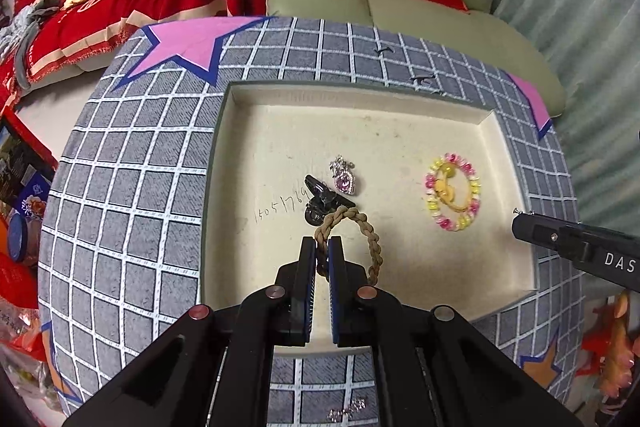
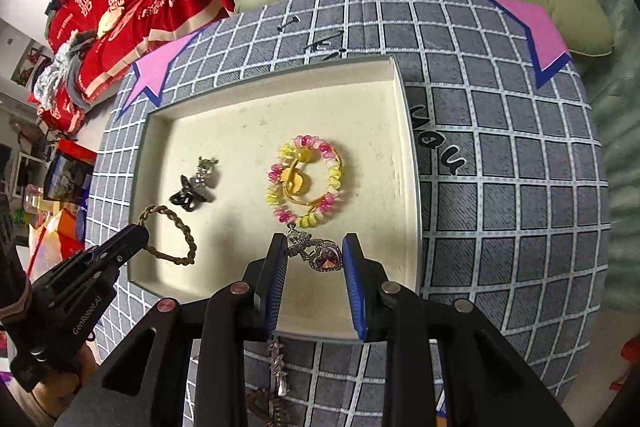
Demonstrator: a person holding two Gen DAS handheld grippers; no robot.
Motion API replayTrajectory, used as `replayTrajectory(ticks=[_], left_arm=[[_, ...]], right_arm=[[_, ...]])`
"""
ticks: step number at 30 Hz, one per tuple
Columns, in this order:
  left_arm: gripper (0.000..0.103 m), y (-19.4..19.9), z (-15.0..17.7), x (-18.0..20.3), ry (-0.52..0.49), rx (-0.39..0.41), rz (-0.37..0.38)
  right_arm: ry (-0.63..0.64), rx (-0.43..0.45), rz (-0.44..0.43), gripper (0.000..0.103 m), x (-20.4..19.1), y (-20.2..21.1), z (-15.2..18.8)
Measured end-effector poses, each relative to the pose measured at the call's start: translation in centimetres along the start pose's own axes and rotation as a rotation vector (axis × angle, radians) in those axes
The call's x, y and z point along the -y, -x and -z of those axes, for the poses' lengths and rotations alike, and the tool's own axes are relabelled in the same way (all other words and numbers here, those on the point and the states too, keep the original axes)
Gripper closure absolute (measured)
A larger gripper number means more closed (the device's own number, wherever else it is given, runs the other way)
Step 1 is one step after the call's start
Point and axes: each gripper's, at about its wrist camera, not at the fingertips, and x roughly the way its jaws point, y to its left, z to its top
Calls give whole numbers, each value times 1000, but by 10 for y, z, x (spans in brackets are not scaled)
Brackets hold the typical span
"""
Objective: Organize jewelry
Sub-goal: 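Carry the braided bracelet and pink-stone pendant over the box tray with both tools, then lower and open both tools to drop the bracelet and pendant in the tray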
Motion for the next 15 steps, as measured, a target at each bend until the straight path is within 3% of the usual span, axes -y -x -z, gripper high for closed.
replayTrajectory(ticks=[15], left_arm=[[88, -35, 2, 6, -30, -53, -67]], right_arm=[[-3, -42, 18, 72, 9, -38, -6]])
